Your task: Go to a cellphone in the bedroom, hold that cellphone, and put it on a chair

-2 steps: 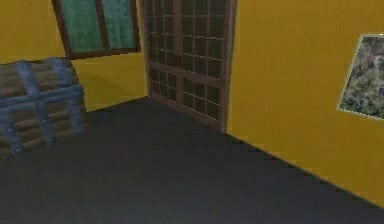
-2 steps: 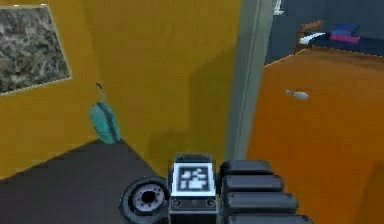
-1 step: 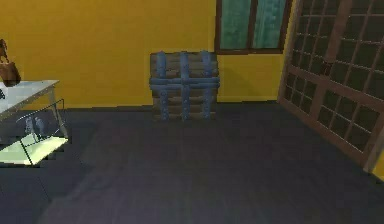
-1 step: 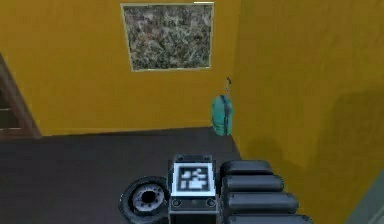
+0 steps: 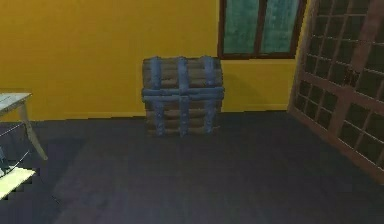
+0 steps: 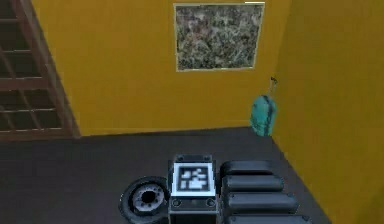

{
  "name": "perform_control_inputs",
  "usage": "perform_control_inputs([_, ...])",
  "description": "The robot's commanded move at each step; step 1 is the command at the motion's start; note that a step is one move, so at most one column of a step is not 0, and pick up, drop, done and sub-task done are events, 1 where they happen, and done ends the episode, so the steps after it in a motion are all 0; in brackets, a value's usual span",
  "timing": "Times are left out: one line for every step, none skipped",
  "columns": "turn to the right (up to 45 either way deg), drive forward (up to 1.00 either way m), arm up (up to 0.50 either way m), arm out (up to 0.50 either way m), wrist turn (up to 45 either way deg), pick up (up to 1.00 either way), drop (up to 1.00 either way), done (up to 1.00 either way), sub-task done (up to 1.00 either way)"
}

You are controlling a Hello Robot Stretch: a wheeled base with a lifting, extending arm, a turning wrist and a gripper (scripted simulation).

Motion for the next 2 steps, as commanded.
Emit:
perform_control_inputs([-45.0,0.0,0.0,0.0,0.0,0.0,0.0,0.0,0.0])
perform_control_inputs([-27.0,0.0,0.0,0.0,0.0,0.0,0.0,0.0,0.0])
